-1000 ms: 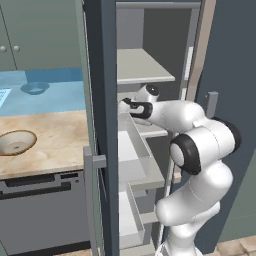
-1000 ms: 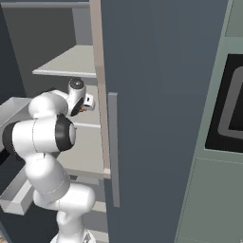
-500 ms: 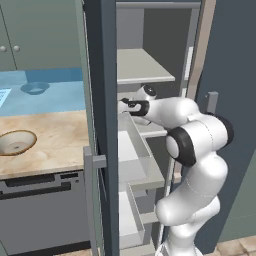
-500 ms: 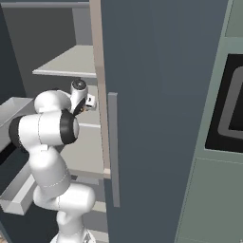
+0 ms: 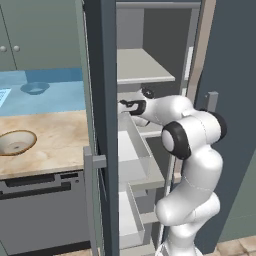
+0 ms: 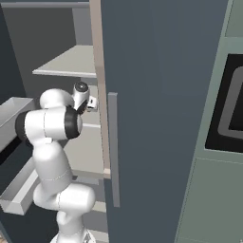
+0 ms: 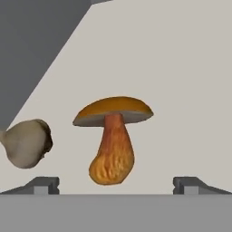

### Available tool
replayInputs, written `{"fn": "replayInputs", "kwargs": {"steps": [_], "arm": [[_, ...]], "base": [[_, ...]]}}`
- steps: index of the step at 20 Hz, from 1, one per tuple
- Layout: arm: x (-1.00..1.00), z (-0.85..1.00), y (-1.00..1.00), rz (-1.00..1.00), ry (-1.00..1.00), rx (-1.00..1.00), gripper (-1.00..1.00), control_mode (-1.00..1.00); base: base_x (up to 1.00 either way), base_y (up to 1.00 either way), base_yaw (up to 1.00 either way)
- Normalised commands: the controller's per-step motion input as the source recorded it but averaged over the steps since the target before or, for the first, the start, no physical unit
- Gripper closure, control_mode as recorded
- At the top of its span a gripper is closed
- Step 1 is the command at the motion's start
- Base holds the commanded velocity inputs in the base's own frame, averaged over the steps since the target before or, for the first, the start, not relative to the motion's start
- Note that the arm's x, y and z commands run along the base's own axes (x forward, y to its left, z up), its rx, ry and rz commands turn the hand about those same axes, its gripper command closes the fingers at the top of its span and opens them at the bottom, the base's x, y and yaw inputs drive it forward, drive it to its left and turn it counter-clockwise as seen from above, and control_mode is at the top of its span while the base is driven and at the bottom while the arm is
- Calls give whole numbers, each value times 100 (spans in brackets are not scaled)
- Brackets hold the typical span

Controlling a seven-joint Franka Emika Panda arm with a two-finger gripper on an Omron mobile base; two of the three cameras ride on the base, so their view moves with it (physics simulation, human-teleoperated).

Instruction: Take the garlic, mango, and mushroom from the freezer and place them in the bowl on the counter.

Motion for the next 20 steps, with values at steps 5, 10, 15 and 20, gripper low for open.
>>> {"fn": "replayInputs", "kwargs": {"steps": [5,10,15,20], "arm": [[21,-13,5,0,0,0,-100,-100],[22,-9,8,0,0,0,-100,-100],[26,-7,8,0,0,0,-100,-100],[13,-30,23,0,0,0,100,-100]], "base": [[0,0,0],[0,0,0],[0,0,0],[0,0,0]]}}
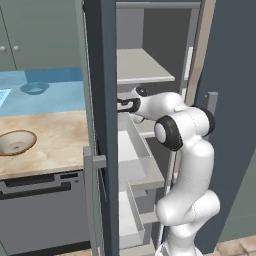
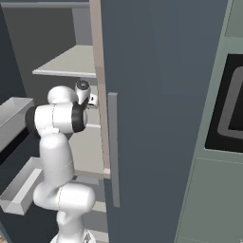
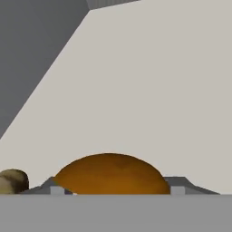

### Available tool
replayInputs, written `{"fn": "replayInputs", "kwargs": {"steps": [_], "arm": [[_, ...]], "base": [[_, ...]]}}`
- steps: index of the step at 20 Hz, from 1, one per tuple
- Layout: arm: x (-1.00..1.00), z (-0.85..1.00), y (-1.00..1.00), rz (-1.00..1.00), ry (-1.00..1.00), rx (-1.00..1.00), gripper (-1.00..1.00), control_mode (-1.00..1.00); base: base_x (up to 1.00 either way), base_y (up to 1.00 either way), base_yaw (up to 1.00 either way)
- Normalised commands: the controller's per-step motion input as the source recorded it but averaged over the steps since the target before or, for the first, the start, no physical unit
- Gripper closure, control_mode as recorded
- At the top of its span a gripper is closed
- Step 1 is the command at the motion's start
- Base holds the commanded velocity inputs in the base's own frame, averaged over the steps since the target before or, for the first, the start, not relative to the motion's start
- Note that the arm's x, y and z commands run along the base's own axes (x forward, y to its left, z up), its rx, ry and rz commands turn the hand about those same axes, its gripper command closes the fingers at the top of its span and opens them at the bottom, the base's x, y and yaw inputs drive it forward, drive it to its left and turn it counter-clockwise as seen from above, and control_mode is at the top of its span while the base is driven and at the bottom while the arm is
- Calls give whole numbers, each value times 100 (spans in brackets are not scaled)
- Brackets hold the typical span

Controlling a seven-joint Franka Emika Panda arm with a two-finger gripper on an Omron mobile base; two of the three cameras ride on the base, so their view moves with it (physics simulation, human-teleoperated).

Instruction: Take the garlic, mango, and mushroom from the freezer and place them in the bowl on the counter.

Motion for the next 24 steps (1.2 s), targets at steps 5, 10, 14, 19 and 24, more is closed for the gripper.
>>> {"fn": "replayInputs", "kwargs": {"steps": [5,10,14,19,24], "arm": [[11,-60,16,0,3,0,100,-100],[0,-76,7,0,3,0,100,-100],[-32,-56,-8,0,0,3,100,-100],[-43,-42,-10,0,-5,2,100,-100],[-57,-9,-4,0,-20,3,100,-100]], "base": [[0,0,0],[0,0,0],[0,0,0],[0,0,0],[0,0,0]]}}
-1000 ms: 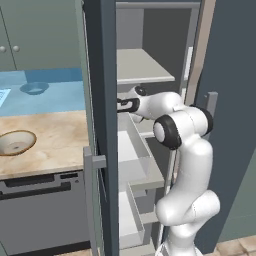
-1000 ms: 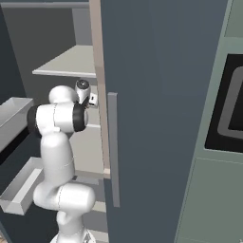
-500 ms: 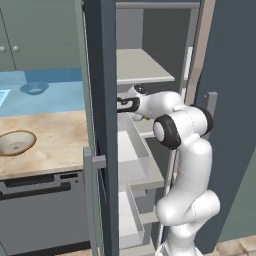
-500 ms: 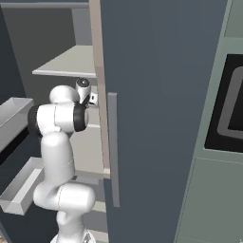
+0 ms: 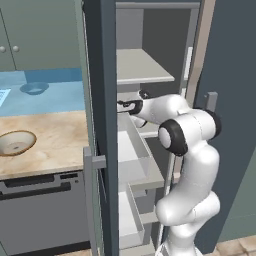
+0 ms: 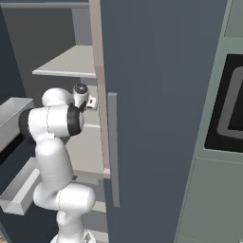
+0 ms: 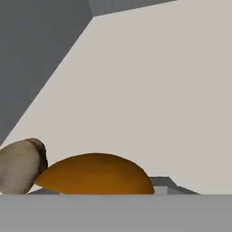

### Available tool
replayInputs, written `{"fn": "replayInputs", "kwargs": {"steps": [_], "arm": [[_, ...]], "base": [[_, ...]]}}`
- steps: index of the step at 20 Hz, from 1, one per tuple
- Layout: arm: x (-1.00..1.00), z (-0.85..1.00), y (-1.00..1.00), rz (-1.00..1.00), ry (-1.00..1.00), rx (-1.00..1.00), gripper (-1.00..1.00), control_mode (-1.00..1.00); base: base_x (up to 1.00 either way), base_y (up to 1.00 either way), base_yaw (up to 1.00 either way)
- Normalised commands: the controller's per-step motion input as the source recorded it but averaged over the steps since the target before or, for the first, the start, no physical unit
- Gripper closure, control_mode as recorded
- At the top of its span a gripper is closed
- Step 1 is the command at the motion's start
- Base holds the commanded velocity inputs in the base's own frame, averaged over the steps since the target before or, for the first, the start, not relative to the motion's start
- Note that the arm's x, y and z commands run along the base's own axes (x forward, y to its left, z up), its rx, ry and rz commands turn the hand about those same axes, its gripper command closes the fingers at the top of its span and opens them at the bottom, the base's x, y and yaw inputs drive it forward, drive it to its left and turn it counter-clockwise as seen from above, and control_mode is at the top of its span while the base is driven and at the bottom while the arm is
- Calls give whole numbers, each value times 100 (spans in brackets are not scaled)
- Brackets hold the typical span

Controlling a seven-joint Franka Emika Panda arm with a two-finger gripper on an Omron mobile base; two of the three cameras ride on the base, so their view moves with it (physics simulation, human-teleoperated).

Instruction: Take the garlic, mango, and mushroom from the freezer and place them in the bowl on the counter.

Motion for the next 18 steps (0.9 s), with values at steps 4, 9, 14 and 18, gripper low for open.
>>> {"fn": "replayInputs", "kwargs": {"steps": [4,9,14,18], "arm": [[-68,2,-5,0,-12,7,100,-100],[-50,35,-47,0,-2,19,100,-100],[-23,44,-56,0,0,22,100,-100],[-67,42,-14,0,-4,12,100,-100]], "base": [[0,0,0],[0,0,0],[0,0,0],[0,0,0]]}}
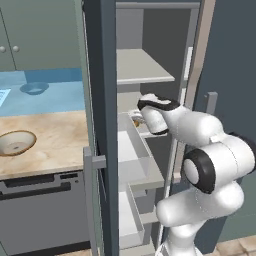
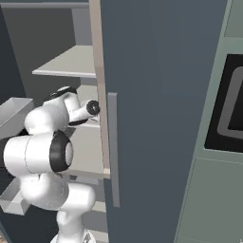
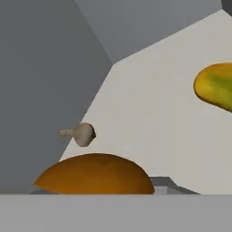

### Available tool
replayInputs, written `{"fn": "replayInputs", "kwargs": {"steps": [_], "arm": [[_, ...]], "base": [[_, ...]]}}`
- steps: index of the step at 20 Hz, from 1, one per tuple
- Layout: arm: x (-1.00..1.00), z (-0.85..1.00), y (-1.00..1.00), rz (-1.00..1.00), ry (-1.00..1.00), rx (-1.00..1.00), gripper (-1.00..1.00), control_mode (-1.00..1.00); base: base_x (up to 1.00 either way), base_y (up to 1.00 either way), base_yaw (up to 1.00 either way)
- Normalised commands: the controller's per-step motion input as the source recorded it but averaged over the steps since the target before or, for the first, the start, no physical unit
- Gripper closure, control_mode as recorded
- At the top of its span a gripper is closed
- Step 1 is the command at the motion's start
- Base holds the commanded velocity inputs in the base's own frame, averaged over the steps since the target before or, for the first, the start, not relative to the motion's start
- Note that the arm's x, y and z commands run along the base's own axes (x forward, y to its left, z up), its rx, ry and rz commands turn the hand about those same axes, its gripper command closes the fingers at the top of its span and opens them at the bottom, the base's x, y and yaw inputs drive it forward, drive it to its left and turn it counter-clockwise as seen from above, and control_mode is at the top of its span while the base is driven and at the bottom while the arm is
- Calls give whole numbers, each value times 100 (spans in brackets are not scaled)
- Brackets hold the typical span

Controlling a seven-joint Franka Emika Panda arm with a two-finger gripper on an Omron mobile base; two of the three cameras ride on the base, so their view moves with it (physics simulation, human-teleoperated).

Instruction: Take the garlic, mango, and mushroom from the freezer and place them in the bowl on the counter.

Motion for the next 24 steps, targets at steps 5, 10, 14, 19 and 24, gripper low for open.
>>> {"fn": "replayInputs", "kwargs": {"steps": [5,10,14,19,24], "arm": [[-99,43,0,0,-27,1,100,-100],[-83,49,-3,-2,-28,1,100,-100],[-70,71,-9,-2,-15,3,100,-100],[-63,76,-29,0,-1,0,100,-100],[-62,72,-51,0,6,0,100,-100]], "base": [[0,0,0],[0,0,0],[0,0,0],[0,0,0],[0,0,0]]}}
